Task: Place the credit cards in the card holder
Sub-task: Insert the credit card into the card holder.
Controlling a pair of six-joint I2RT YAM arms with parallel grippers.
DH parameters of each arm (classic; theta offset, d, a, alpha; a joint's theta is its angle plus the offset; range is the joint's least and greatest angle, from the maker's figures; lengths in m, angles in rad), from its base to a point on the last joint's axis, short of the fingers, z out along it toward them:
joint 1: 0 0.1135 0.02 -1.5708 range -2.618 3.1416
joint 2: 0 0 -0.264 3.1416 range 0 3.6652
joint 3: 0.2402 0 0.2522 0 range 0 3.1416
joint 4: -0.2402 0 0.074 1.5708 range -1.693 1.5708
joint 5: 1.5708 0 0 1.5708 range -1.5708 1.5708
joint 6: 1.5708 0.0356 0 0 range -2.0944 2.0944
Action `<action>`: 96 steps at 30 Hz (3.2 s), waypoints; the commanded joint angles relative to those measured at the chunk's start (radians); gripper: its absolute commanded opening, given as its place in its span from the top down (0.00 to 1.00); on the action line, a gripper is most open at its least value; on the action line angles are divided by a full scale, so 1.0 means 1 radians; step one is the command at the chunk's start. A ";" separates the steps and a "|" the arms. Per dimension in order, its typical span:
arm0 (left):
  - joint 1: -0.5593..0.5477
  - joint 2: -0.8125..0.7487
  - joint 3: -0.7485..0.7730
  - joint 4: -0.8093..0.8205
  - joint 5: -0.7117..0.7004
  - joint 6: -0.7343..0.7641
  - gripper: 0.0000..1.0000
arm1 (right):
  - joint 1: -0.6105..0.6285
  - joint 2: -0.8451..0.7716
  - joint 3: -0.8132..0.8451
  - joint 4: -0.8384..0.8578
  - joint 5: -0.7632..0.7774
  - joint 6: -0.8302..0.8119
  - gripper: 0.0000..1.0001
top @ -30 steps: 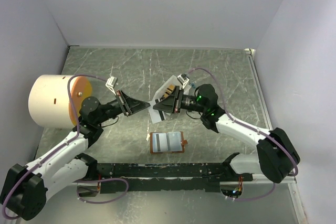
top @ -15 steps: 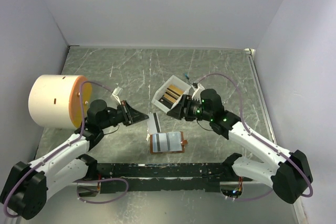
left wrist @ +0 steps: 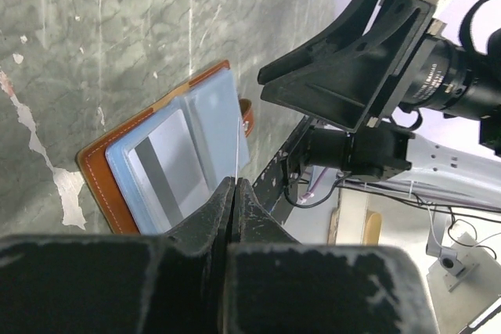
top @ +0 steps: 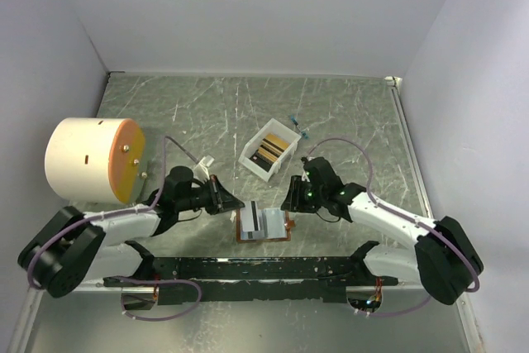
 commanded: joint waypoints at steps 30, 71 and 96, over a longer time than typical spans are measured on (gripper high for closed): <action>-0.115 0.431 0.043 0.372 0.004 -0.069 0.93 | 0.021 0.118 -0.070 0.120 0.006 -0.071 0.68; -0.165 0.400 0.140 0.027 -0.100 0.017 0.93 | 0.027 0.064 -0.075 0.101 0.028 -0.061 0.71; -0.171 0.425 0.212 -0.086 -0.078 0.043 0.93 | 0.029 0.051 -0.069 0.084 0.036 -0.066 0.70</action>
